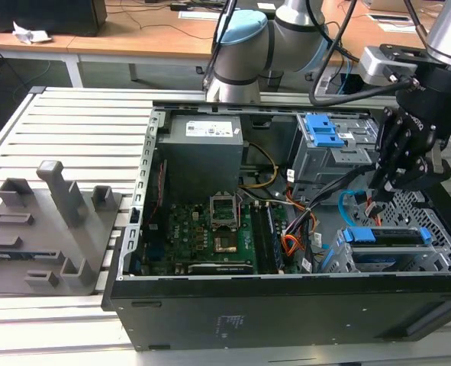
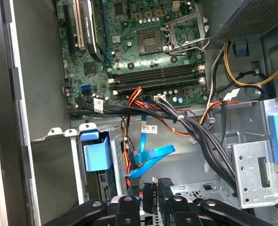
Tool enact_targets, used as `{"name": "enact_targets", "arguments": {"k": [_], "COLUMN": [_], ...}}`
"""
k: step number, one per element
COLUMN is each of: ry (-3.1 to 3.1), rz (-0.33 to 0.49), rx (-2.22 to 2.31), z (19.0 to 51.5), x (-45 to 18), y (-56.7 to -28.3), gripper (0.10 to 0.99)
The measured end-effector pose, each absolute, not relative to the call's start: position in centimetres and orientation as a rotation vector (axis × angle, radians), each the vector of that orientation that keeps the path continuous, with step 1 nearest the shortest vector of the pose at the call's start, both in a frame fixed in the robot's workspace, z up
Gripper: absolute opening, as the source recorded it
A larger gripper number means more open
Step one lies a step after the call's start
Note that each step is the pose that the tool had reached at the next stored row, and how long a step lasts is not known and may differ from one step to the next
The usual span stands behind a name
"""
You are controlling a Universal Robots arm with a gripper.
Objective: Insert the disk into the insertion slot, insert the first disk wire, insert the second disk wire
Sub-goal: 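Insert the first disk wire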
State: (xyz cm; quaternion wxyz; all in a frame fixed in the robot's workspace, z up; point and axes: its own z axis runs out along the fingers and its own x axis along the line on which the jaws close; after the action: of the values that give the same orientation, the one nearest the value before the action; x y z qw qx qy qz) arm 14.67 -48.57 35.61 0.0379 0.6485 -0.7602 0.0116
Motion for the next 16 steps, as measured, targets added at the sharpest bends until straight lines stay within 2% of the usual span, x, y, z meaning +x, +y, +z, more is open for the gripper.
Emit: {"name": "enact_targets", "arguments": {"k": [6, 8, 16], "ry": [-2.332, -2.332, -2.332], "rz": [0.036, 0.036, 0.036], "rx": [1.989, 1.989, 1.989], "z": [35.54, 35.54, 35.53], "x": [14.68, 14.69, 14.76], "y": [-48.57, -48.57, -48.56], "gripper": [0.29, 0.165, 0.161]}}
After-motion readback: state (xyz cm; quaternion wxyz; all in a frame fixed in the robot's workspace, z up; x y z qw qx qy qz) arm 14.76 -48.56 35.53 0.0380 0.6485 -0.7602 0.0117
